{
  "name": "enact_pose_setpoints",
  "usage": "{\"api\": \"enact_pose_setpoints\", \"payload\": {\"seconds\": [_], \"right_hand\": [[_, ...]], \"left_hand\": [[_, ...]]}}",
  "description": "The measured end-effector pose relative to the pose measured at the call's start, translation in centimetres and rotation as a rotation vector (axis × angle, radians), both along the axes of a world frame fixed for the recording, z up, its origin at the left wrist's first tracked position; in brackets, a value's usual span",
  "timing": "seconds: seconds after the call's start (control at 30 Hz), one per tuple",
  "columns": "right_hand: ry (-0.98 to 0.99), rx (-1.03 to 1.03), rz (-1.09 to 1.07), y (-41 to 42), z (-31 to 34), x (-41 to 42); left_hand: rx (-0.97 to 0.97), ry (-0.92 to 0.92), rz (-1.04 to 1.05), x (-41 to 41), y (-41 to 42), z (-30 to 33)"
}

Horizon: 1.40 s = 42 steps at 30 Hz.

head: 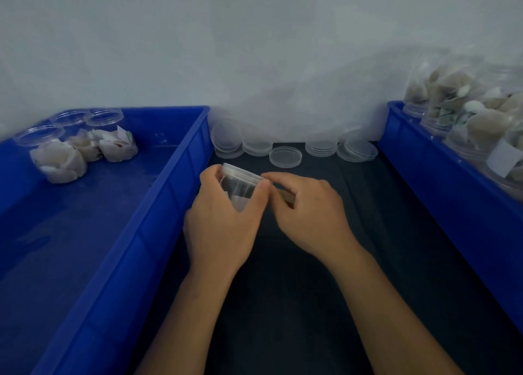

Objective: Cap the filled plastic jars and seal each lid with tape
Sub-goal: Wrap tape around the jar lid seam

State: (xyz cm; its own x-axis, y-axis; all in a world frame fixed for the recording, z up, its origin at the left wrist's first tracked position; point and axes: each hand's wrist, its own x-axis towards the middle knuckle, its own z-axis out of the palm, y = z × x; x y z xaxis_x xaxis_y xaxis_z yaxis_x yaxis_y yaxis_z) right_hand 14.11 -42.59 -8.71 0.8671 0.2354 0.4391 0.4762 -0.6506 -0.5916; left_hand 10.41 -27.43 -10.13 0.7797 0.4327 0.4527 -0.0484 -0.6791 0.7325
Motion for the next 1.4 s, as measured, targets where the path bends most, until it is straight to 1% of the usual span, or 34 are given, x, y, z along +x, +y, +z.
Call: {"api": "enact_pose_setpoints", "payload": {"seconds": [0.07,0.2,0.5,0.67,0.87,1.1,1.27,1.4], "right_hand": [[-0.006,-0.013,0.020,0.6,0.1,-0.4],[0.068,0.032,0.070,0.6,0.1,-0.5],[0.031,-0.042,0.015,-0.6,-0.5,0.5],[0.087,0.044,0.034,-0.9,-0.8,0.9],[0.126,0.052,0.072,-1.2,-0.8,1.1],[0.171,0.099,0.122,-1.4,-0.9,1.5],[0.171,0.120,0.127,-1.3,-1.2,1.7],[0.195,0.139,0.169,-1.0,-1.3,1.4]], "left_hand": [[-0.016,0.016,0.030,0.2,0.3,-0.1],[-0.042,-0.011,0.039,0.3,0.4,-0.1],[-0.205,-0.032,-0.011,0.6,0.3,-0.5],[-0.293,-0.046,-0.064,0.6,0.5,-0.6],[-0.328,-0.070,-0.167,0.5,0.9,-0.1],[-0.349,-0.023,-0.286,0.3,1.4,0.1],[-0.268,0.008,-0.218,0.4,0.9,0.0],[-0.294,-0.009,-0.198,0.6,1.1,-0.3]]}}
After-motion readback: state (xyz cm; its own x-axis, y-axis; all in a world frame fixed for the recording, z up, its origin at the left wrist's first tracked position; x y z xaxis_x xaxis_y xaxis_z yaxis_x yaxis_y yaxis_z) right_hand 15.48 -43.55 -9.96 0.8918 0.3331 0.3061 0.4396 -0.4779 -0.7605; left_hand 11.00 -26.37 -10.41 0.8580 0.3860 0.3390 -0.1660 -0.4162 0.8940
